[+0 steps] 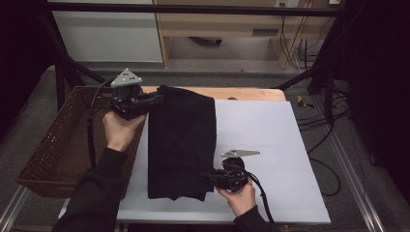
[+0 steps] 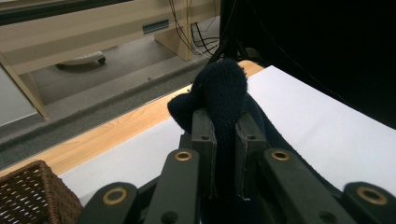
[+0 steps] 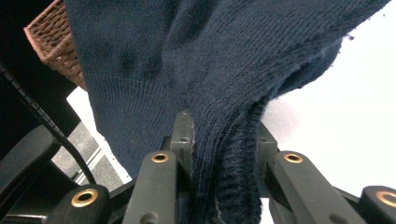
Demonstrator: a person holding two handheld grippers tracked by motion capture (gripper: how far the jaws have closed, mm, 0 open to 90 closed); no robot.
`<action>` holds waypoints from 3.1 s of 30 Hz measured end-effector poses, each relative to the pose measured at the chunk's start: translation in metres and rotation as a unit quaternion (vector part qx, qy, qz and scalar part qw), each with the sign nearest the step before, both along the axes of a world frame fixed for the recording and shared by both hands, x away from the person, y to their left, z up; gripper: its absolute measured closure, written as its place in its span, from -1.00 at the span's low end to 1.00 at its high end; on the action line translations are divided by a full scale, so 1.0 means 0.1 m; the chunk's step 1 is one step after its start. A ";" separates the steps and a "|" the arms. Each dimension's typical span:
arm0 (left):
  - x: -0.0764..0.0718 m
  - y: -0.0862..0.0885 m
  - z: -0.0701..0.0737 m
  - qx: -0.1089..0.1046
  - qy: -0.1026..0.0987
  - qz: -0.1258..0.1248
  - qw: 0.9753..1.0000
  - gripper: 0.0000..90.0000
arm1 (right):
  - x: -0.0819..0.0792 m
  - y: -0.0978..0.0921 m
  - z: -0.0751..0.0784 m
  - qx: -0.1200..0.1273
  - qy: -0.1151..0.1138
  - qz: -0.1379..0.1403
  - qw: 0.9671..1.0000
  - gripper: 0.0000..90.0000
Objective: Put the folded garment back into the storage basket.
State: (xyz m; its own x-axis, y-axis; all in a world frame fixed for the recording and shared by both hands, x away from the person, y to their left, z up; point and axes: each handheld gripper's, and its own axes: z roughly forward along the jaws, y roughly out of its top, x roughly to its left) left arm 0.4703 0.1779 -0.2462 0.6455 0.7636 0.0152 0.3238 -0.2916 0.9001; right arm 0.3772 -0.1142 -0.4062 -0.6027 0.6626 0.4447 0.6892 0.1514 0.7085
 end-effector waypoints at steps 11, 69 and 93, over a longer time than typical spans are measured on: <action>-0.03 0.06 0.13 0.008 -0.007 0.006 1.000 0.78 | 0.00 0.11 0.08 0.008 -0.011 0.003 1.000 0.58; 0.00 0.72 0.86 0.030 -0.049 0.082 0.995 0.78 | 0.18 1.01 0.61 0.067 -0.067 0.026 0.995 0.57; 0.05 1.23 0.97 0.032 -0.055 0.120 0.991 0.78 | 0.30 1.62 0.63 0.085 -0.080 0.029 0.993 0.57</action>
